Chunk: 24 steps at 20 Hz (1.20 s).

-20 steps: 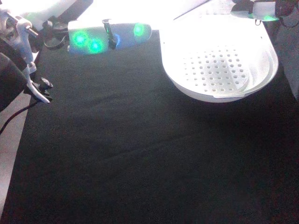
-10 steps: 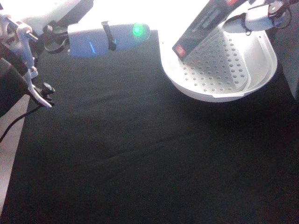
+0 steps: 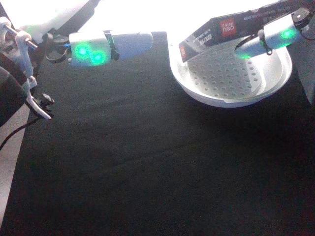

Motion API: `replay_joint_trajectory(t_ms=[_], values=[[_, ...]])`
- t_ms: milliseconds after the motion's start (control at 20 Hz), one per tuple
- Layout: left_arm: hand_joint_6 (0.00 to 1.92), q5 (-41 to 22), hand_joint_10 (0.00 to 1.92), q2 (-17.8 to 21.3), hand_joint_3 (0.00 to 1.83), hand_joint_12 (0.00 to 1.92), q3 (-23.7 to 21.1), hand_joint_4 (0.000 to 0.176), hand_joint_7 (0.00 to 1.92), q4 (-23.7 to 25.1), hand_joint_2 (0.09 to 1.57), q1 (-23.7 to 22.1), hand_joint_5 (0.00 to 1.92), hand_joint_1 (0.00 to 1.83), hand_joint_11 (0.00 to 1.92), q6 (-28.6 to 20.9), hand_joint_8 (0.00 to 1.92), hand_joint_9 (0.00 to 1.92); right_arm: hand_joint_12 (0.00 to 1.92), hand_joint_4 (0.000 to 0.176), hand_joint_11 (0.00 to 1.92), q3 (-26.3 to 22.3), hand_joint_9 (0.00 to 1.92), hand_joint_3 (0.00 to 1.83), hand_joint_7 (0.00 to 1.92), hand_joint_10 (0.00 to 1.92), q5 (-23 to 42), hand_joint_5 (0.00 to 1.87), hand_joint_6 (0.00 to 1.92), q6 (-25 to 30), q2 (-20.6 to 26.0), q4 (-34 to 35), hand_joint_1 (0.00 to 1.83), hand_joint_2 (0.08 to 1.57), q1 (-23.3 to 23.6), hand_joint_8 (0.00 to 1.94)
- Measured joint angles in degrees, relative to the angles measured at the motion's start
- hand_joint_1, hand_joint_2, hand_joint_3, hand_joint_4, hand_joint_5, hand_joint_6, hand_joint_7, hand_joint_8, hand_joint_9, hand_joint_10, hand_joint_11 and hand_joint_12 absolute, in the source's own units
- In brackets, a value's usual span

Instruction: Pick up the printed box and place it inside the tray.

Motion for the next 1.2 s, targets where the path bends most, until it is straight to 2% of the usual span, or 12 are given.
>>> replay_joint_trajectory(t_ms=[50,150,250,400,500,550,700,850,1000,1100,1150,1200], values=[[0.0,-0.04,0.0,0.0,0.0,0.0,0.0,0.157,0.0,-0.02,0.97,0.24,0.0,0.34,0.0,-0.22,0.0,0.0,0.0,0.176,0.0,0.02,0.0,0.0,0.0,0.0,0.09,0.0,0.0,3.26,0.24,-2.03,0.63,0.58,0.0,0.0],[0.0,-0.07,0.0,0.02,0.0,0.0,0.0,0.16,0.0,-0.09,0.97,0.31,0.0,0.35,0.0,-0.37,0.0,0.0,0.0,0.176,0.0,0.94,0.0,0.0,0.0,0.0,0.52,0.0,0.0,10.03,0.57,-4.98,0.62,0.58,0.0,0.0],[0.0,-0.5,0.0,0.07,0.0,0.0,0.0,0.159,0.0,-0.17,0.97,0.31,0.0,0.35,0.0,-0.61,0.0,0.0,0.01,0.176,0.01,1.6,0.0,0.0,0.0,0.0,1.11,0.0,0.0,12.81,0.98,-5.03,0.61,0.57,0.0,0.0],[0.0,-1.05,0.0,0.09,0.0,0.0,0.0,0.137,0.0,-0.33,0.97,0.46,0.0,0.35,0.0,-0.79,0.0,0.0,0.0,0.176,0.01,1.73,0.0,0.0,0.0,0.0,2.78,0.0,0.0,16.22,1.84,-5.86,0.63,0.6,-0.85,0.0],[0.0,-1.09,0.0,0.09,0.01,0.0,0.0,0.146,0.0,-0.37,0.98,0.85,0.0,0.38,0.0,-0.87,0.0,0.0,0.0,0.176,0.0,2.47,0.0,0.0,0.0,0.0,3.65,0.0,0.0,22.05,1.95,-8.35,0.62,0.6,-2.16,0.0],[0.0,-1.11,0.0,0.11,0.01,0.0,0.0,0.135,0.0,-0.44,0.98,0.92,0.0,0.38,0.0,-0.85,0.0,0.0,0.0,0.176,0.0,2.91,0.0,0.0,0.0,0.0,3.85,0.0,0.0,23.96,1.92,-8.94,0.6,0.59,-2.51,0.0],[0.01,-1.44,0.0,0.31,0.0,0.0,-0.07,0.144,0.0,-0.68,0.96,1.11,0.02,0.37,0.0,-1.07,0.0,0.0,0.0,0.176,0.0,4.13,0.0,0.0,0.0,0.0,5.7,0.0,0.0,26.73,1.95,-8.48,0.61,0.6,-3.78,0.0],[0.02,-1.55,0.0,0.42,0.0,0.0,-0.07,0.124,0.0,-0.94,0.97,1.38,0.06,0.39,0.0,-1.09,0.0,0.0,0.0,0.176,0.0,4.13,0.0,0.0,0.0,0.0,5.31,0.0,0.0,29.51,2.38,-8.9,0.58,0.58,-5.44,0.0],[0.01,-1.79,0.0,0.42,0.0,0.0,-0.07,0.12,0.0,-0.96,0.98,1.38,0.05,0.4,0.0,-1.11,0.0,0.0,0.0,0.176,0.0,4.17,0.0,0.0,0.0,0.0,6.29,0.0,0.0,29.55,2.45,-8.87,0.58,0.6,-5.4,0.0],[0.01,-2.1,0.0,0.48,0.0,0.0,-0.07,0.141,0.0,-1.22,0.98,1.57,0.05,0.4,0.0,-1.11,0.0,0.0,0.0,0.176,0.0,4.11,0.0,0.0,0.0,0.0,6.43,0.0,0.0,29.55,2.49,-8.94,0.56,0.59,-5.42,0.0],[0.0,-2.23,0.0,0.48,0.0,0.0,-0.07,0.163,0.0,-1.22,0.98,1.75,0.03,0.38,0.0,-1.11,0.0,0.0,0.0,0.176,0.0,3.65,0.0,0.0,0.0,0.0,6.71,0.0,0.0,29.57,2.89,-8.94,0.55,0.59,-5.42,0.0],[0.0,-2.36,0.0,0.48,0.0,0.0,-0.07,0.163,0.0,-1.22,0.98,1.95,0.03,0.38,0.0,-1.11,0.0,0.0,0.0,0.176,0.0,3.48,0.0,0.0,0.0,0.0,7.13,0.0,0.0,29.57,3.08,-8.94,0.55,0.59,-5.42,0.0]])
